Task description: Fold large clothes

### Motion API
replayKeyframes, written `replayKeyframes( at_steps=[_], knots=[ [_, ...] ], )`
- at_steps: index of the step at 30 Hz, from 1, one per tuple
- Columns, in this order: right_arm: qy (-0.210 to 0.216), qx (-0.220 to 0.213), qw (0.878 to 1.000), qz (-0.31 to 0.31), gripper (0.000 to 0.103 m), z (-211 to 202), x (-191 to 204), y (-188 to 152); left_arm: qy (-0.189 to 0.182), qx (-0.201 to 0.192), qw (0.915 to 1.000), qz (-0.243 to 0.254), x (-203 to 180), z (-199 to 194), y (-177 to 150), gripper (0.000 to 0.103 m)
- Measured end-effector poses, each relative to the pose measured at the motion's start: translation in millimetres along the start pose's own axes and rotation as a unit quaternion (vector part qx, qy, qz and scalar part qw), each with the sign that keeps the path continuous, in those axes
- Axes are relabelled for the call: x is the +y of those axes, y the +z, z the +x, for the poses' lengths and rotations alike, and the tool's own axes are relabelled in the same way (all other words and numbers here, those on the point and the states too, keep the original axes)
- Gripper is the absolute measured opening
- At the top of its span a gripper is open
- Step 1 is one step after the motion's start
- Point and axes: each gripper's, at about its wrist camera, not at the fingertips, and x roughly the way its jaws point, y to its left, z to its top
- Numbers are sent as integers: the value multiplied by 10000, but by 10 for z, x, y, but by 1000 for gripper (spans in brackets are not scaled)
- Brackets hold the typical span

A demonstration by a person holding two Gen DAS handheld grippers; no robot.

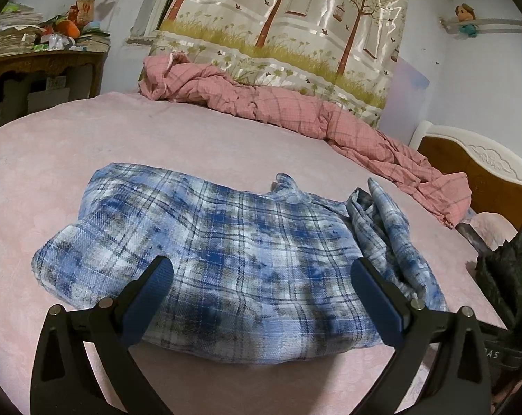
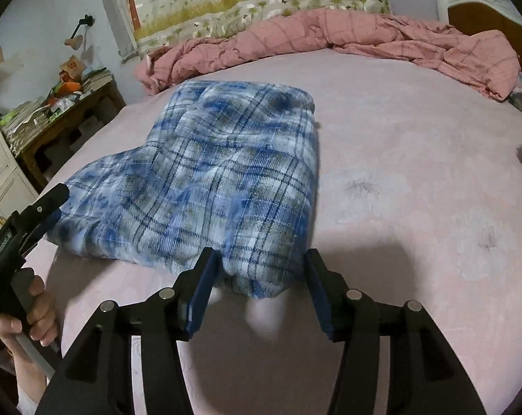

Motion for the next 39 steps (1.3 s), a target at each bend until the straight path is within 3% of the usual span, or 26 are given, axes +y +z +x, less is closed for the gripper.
replayKeyframes(
  at_steps=[4, 9, 10, 11, 15, 19, 22, 25, 28, 32, 35, 39],
  knots=[
    [-345, -304, 9988, -176, 54, -74, 203, 100, 78, -13, 9999, -80, 38, -14, -5, 102],
    [-258, -294, 9991, -188, 75, 13, 425, 283, 64, 18, 9999, -144, 63, -12, -22, 102],
    [-241, -294, 9990, -223, 87, 44, 461, 278, 63, 11, 9999, -143, 66, -12, -22, 102],
    [-271, -285, 9989, -263, 88, 79, 498, 254, 64, 13, 9999, -154, 62, -6, -18, 102],
    [-691, -129, 9942, -812, 88, 191, 679, 125, 70, 11, 9998, -167, 64, -10, -20, 102],
    [-625, -158, 9942, -864, 88, 100, 661, 79, 187, -184, 9992, -297, 113, -93, -16, 102],
    [-422, -382, 9949, -834, 89, -39, 574, -16, 504, -608, 9937, -799, 305, -280, -45, 102],
    [-494, -594, 9950, -630, 89, -187, 418, -44, 545, -789, 9867, -1312, 507, -383, -93, 102],
    [-824, -883, 9901, -710, 89, -339, 296, -22, 465, -629, 9869, -1408, 563, -365, -88, 102],
    [-1474, -1098, 9769, -1087, 89, -437, 102, 5, 335, -220, 9923, -1170, 596, -360, -1, 102],
    [-1148, -1106, 9835, -856, 89, -432, -133, -37, 27, 38, 9961, -883, 656, -391, 79, 102],
    [-999, -669, 9909, -598, 89, -246, -296, -16, 659, 301, 9939, -838, 840, -400, 180, 102]
  ],
)
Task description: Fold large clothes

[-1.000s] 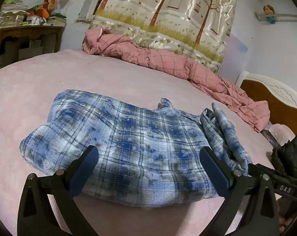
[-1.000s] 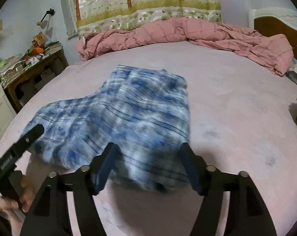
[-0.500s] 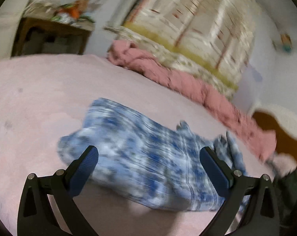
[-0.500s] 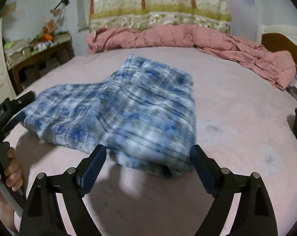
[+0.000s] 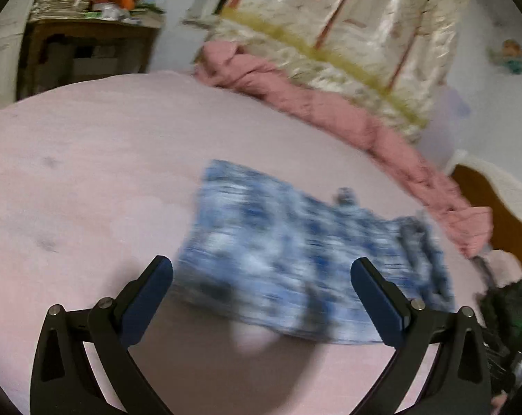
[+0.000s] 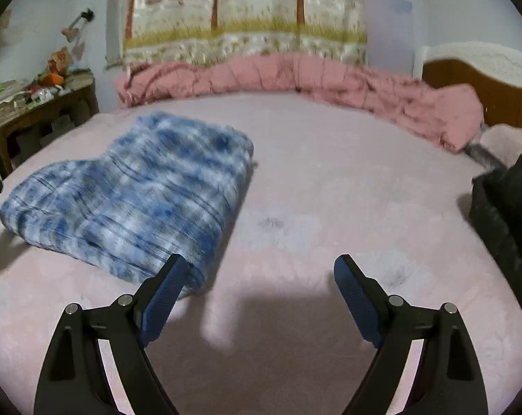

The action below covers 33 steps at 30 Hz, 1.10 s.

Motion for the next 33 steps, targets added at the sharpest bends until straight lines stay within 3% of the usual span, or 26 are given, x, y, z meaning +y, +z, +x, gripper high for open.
replayKeyframes(
  at_steps=[2, 4, 6, 8, 11, 14, 15, 17, 19, 22, 27, 30, 33],
  knots=[
    [-58, -41, 9999, -137, 89, -14, 57, -10, 160, 352, 9992, 26, 95, 106, 64, 102],
    [-168, -170, 9992, -311, 89, -57, 124, -25, 91, 838, 9964, -74, 215, 274, 84, 102],
    [-266, -211, 9986, -416, 89, -66, 192, -42, -473, 1237, 9905, -373, 333, 460, 44, 102],
    [-345, -202, 9980, -486, 89, -62, 220, -51, -661, 1055, 9916, -339, 346, 471, 14, 102],
    [-427, -232, 9973, -548, 89, -67, 254, -49, -768, 1129, 9906, -24, 205, 473, -2, 98],
    [-434, -264, 9972, -546, 89, -81, 252, -58, -429, 1113, 9915, 512, -14, 462, -48, 56],
    [-427, -260, 9973, -536, 89, -81, 248, -59, -461, 1149, 9904, 611, -60, 478, -41, 29],
    [-427, -261, 9974, -527, 90, -96, 255, -64, -456, 1035, 9909, 729, -173, 426, -22, 22],
    [-433, -270, 9974, -505, 90, -107, 257, -64, -404, 574, 9929, 955, -354, 273, 51, 17],
    [-401, -243, 9977, -480, 90, -109, 263, -67, -808, 54, 9906, 1098, -703, 56, 215, 17],
    [-380, -207, 9985, -324, 91, -106, 228, -53, -1684, -284, 9707, 1692, -1559, -204, 291, 16],
    [-392, -219, 9988, -205, 91, -114, 195, -52, -2242, -124, 9526, 2055, -2089, -214, 185, 16],
    [-454, -250, 9987, 17, 91, -133, 127, -53, -2711, 361, 9336, 2315, -2501, -8, -71, 16]
  ],
)
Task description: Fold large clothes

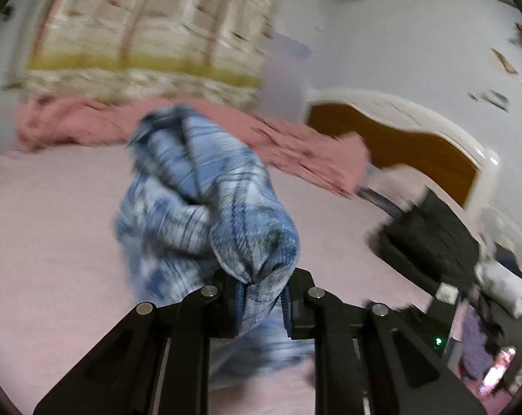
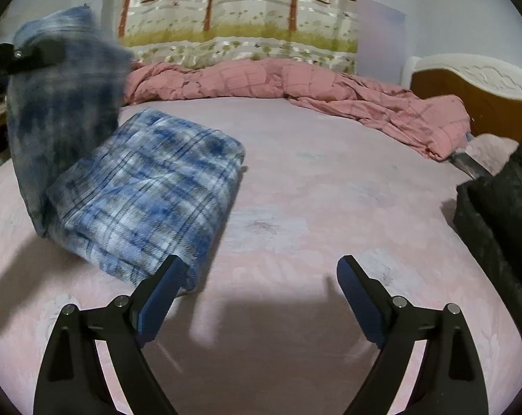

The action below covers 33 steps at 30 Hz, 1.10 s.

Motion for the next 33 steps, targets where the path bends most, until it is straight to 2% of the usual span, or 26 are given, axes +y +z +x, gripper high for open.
replayKeyframes(
  at_steps=[2, 4, 5, 7, 8, 10, 11, 12, 14, 17, 18, 20, 23, 26, 28, 31, 33],
  knots=[
    [-58, -40, 9997, 223, 91, -23, -71, -4, -317, 508, 9981, -117, -25, 348, -152, 17],
    [-156, -78, 9985, 525, 91, -48, -175, -16, -297, 1101, 9928, -371, 67, 686, -380, 20],
    [-164, -90, 9977, 659, 92, -57, -225, -27, -232, 1228, 9911, -456, 110, 748, -503, 20],
    [-86, -94, 9957, 919, 91, -66, -314, -46, -375, 1073, 9927, -405, 146, 704, -616, 26],
    [-53, -80, 9948, 1017, 92, -64, -350, -58, -490, 984, 9933, -368, 138, 631, -610, 33],
    [61, -5, 9927, 1205, 91, -32, -422, -73, -828, 759, 9932, -320, 94, 441, -594, 71],
    [97, 28, 9921, 1252, 91, -13, -456, -77, -807, 589, 9947, -251, 71, 330, -605, 78],
    [125, 81, 9914, 1299, 91, 10, -473, -81, -619, 377, 9973, -94, 18, 211, -613, 84],
    [128, 106, 9915, 1291, 91, 23, -473, -83, -223, 66, 9995, 234, -46, -6, -629, 85],
    [102, 57, 9938, 1102, 91, 3, -405, -69, 479, -300, 9977, 369, -6, -155, -621, 97],
    [74, 58, 9945, 1038, 91, 5, -385, -66, 808, -468, 9949, 386, 35, -213, -614, 102],
    [16, 83, 9959, 904, 91, 15, -329, -55, 1612, -729, 9828, 532, 121, -276, -598, 102],
    [-18, 123, 9962, 859, 91, 22, -306, -54, 2306, -962, 9647, 827, 282, -345, -548, 102],
    [26, 94, 9957, 926, 91, 3, -336, -62, 2624, -1212, 9538, 822, 474, -393, -627, 102],
    [75, 96, 9954, 946, 91, 6, -341, -67, 2601, -1194, 9567, 533, 627, -328, -697, 102],
    [73, 78, 9957, 922, 91, -1, -351, -52, 2716, -1063, 9563, 222, 799, -248, -719, 102],
    [137, -23, 9966, 814, 91, -52, -334, -11, 2701, -1147, 9559, 153, 810, -260, -737, 102]
  ],
)
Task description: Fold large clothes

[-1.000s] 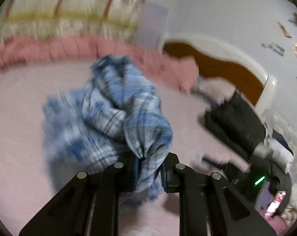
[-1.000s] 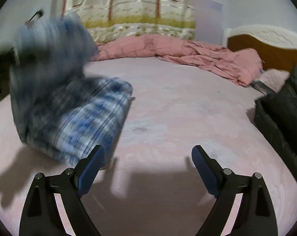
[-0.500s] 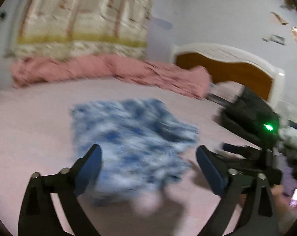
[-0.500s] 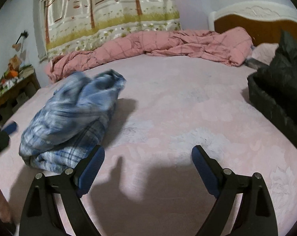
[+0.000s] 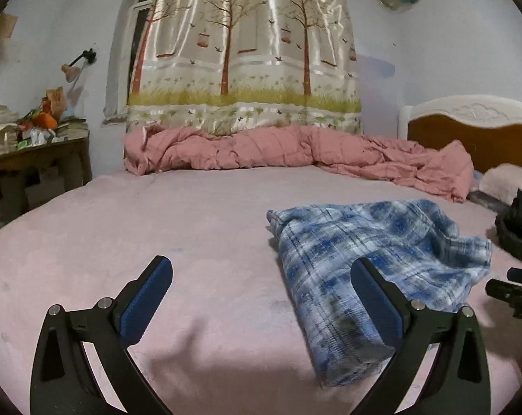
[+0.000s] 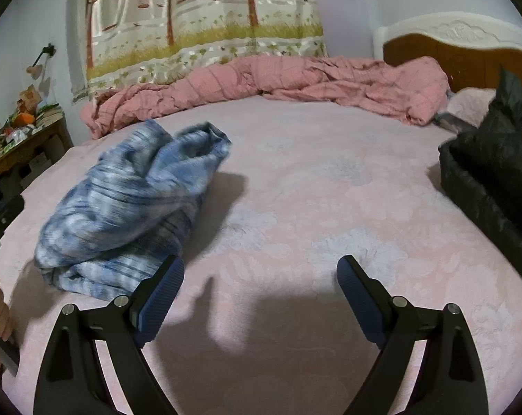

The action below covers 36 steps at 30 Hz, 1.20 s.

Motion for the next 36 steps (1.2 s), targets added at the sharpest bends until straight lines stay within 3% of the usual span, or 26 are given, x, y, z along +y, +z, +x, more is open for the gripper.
replayKeyframes(
  at_steps=[4, 6, 8, 10, 11, 14, 17, 18, 21, 23, 25, 27, 30, 33, 36],
  knots=[
    [519, -703, 9961, -84, 92, -316, 97, 199, 23, -170, 9999, -17, 22, -61, -1, 103],
    [945, -745, 9927, 23, 92, -364, 157, 365, 23, -172, 9998, 37, -3, -93, -20, 102],
    [1242, -519, 9909, 39, 91, -294, 257, 529, 19, -164, 9998, 68, -15, -150, -39, 102],
    [1292, -175, 9914, -126, 79, -132, 418, 668, 14, -185, 9998, 37, -11, -150, -35, 103],
    [1294, -108, 9913, -222, 68, -73, 488, 701, 6, -185, 9998, 25, -2, -164, -31, 103],
    [1109, 282, 9917, -588, 54, 219, 742, 736, -16, -151, 9999, -67, 18, -146, -33, 103],
    [961, 542, 9912, -730, 6, 453, 865, 684, -29, -85, 9998, -204, 72, -139, -56, 102],
    [717, 375, 9949, -595, 6, 427, 820, 673, -30, -77, 9996, -252, 93, -135, -61, 102],
    [1045, -256, 9942, 47, 5, 122, 605, 614, -36, -99, 9993, -365, 133, -142, -70, 102],
    [1060, -114, 9940, 246, 5, 100, 516, 540, -44, -111, 9993, -359, 124, -148, -76, 103],
    [980, 434, 9934, 397, 5, 283, 441, 391, -66, -104, 9995, -282, 88, -147, -80, 103],
    [1039, 716, 9902, 597, 5, 451, 364, 223, -180, -99, 9996, -183, 45, -154, -84, 103],
    [1179, 720, 9873, 788, 6, 483, 289, 122, -427, 92, 9990, 23, -46, -105, -96, 103],
    [1047, 764, 9893, 665, 21, 476, 294, 115, -501, 336, 9980, 201, -135, -30, -106, 103],
    [824, 724, 9931, 418, 29, 407, 321, 114, -478, 237, 9982, 258, -167, -80, -104, 103]
  ],
)
